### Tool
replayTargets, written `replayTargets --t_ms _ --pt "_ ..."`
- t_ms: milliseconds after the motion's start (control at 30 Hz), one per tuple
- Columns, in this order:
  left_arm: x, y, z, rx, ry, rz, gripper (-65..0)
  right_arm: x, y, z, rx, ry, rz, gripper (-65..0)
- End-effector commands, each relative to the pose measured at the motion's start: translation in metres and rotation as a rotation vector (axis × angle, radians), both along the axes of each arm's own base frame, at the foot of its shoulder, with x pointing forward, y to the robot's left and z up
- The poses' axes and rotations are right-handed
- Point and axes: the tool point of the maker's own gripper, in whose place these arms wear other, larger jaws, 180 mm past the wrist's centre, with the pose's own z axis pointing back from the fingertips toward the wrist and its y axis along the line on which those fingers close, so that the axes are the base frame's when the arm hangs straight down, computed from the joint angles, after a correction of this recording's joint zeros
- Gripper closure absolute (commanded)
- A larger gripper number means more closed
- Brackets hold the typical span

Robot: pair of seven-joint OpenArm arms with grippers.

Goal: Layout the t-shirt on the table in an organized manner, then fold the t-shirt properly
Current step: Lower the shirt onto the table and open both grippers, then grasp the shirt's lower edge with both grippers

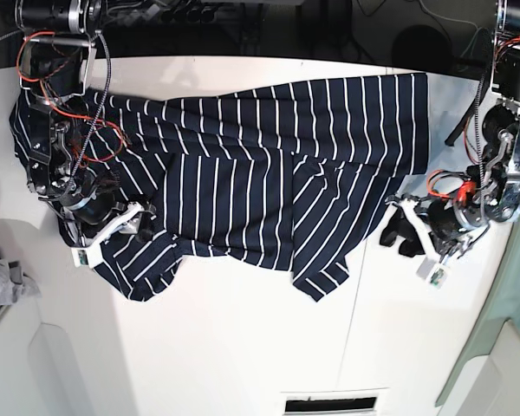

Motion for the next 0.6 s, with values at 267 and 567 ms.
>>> replayTargets --t_ms 267,567 --pt "0.027 -0.043 -0.023 -0.099 0.042 0.016 -31.6 0.014 -0.009 0.015 -0.025 -0.045 -0.008 -25.8" --pt "0.03 -0.023 -0.017 -0.013 0.014 0.001 0.0 0.03 -0.013 0.045 -0.045 -0.133 -0.003 0.0"
